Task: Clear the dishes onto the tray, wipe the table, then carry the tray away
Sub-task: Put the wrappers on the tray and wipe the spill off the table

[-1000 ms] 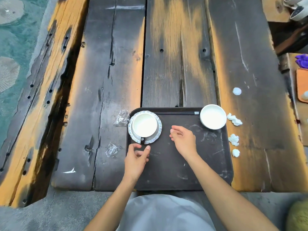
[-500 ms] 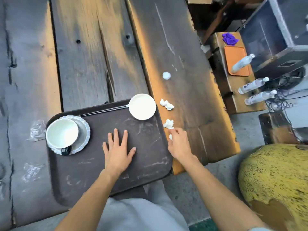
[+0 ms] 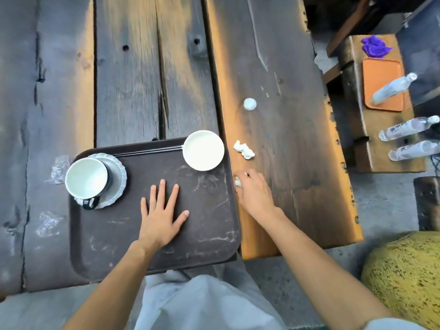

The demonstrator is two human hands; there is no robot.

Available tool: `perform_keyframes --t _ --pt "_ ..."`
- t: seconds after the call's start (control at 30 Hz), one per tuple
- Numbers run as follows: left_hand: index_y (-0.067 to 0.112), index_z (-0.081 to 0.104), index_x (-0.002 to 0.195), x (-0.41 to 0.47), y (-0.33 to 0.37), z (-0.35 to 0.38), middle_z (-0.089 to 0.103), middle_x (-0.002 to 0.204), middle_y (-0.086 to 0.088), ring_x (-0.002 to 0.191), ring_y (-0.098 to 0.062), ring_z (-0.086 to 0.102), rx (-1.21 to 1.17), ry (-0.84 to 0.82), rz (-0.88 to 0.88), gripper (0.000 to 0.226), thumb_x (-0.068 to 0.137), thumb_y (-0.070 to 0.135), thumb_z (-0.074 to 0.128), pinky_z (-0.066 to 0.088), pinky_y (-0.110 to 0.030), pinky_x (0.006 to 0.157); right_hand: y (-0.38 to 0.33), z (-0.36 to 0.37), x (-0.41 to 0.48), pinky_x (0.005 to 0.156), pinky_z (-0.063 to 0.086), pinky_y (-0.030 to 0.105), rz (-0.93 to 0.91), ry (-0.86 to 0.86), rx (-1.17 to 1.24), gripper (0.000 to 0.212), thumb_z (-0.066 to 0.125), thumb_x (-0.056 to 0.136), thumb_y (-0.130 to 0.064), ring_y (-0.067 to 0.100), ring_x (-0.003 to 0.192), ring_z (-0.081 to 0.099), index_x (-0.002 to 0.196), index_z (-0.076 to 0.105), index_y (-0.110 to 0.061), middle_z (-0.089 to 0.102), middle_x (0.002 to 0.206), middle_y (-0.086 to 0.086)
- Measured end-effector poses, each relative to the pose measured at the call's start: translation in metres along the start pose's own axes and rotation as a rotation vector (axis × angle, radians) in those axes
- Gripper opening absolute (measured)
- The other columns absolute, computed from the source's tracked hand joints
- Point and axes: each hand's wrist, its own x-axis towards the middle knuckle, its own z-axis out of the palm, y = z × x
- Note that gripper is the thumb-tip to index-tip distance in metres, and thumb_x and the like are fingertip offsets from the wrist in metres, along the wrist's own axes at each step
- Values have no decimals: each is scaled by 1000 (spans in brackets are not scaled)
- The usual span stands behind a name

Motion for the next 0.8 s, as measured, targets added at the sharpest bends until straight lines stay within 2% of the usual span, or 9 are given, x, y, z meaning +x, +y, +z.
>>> perform_keyframes --t 0.1,0.2,0.3,0.37,0.43,0.57,0.63,0.8 --pt "41 -14 157 0 0 -1 -38 159 8 148 -17 -32 -8 -22 -4 84 86 79 10 -8 -51 122 12 6 -11 86 51 39 -87 -51 -34 50 60 89 -1 30 110 51 135 52 -19 53 129 13" --pt "42 -15 157 1 1 -2 -38 159 9 148 -16 -33 -12 -36 -9 84 87 79 12 -8 -50 122 21 -3 -10 86 50 36 -61 -45 75 40 63 89 -2 27 102 57 125 62 -21 60 116 8" --pt "40 -10 159 1 3 -4 -34 161 7 153 -21 -25 -15 -48 -24 82 93 74 26 -5 -53 123 17 -24 14 89 46 33 -58 100 257 32 63 90 -2 28 101 60 120 67 -13 63 116 11" --pt "40 -9 159 2 5 -5 -31 163 7 154 -22 -22 -25 -52 -39 83 95 70 33 -4 -54 123 10 -39 38 91 46 37 -90 211 285 34 61 91 -1 31 103 60 123 67 -8 63 119 15" --pt "41 -14 157 1 6 -7 -33 162 8 153 -22 -23 -17 -73 -57 83 95 70 33 -3 -54 123 3 -48 64 93 47 42 -114 242 247 37 59 90 2 33 107 57 126 65 -7 62 122 15" --pt "41 -19 155 3 8 -10 -39 158 9 153 -22 -23 -12 -90 -67 83 96 70 32 -2 -54 123 0 -40 89 90 49 46 -120 84 15 45 56 92 -2 34 111 52 135 55 -13 53 136 12" --pt "40 -17 156 2 8 -11 -39 158 8 153 -23 -23 -6 -93 -70 83 96 69 32 -2 -54 123 2 -30 84 86 51 44 -138 66 -45 44 54 93 -1 34 112 50 135 53 -14 47 141 11" --pt "39 -14 158 1 10 -14 -39 158 7 153 -24 -23 -7 -107 -66 82 97 68 32 -3 -54 123 13 -21 73 85 51 42 -156 91 -46 49 57 87 11 32 110 50 130 58 -12 55 135 8"
